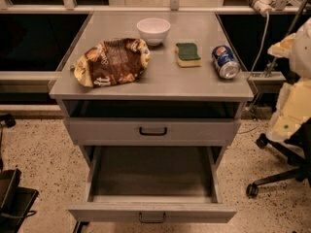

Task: Close middle drawer

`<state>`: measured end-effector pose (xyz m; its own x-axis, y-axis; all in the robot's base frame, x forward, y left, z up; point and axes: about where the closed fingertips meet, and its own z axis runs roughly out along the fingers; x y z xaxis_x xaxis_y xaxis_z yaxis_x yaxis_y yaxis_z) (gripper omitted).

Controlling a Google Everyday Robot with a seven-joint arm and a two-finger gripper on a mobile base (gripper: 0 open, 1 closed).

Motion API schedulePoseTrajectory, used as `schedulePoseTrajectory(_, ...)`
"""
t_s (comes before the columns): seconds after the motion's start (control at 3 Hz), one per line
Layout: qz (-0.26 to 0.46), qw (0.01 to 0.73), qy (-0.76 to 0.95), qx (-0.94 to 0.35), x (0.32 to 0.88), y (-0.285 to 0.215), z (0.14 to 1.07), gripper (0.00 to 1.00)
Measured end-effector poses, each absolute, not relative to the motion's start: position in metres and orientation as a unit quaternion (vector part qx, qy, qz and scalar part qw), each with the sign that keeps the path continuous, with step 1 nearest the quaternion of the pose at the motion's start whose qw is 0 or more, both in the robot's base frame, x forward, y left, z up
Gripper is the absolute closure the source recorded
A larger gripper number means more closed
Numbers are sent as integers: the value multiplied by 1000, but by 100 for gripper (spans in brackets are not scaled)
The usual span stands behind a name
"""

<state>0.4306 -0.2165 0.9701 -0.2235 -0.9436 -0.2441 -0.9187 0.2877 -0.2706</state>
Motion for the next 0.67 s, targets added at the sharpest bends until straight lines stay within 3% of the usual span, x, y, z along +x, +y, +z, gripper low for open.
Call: schedulePoseTrajectory(0.67, 81, 242, 828, -500, 390, -223, 851, 0)
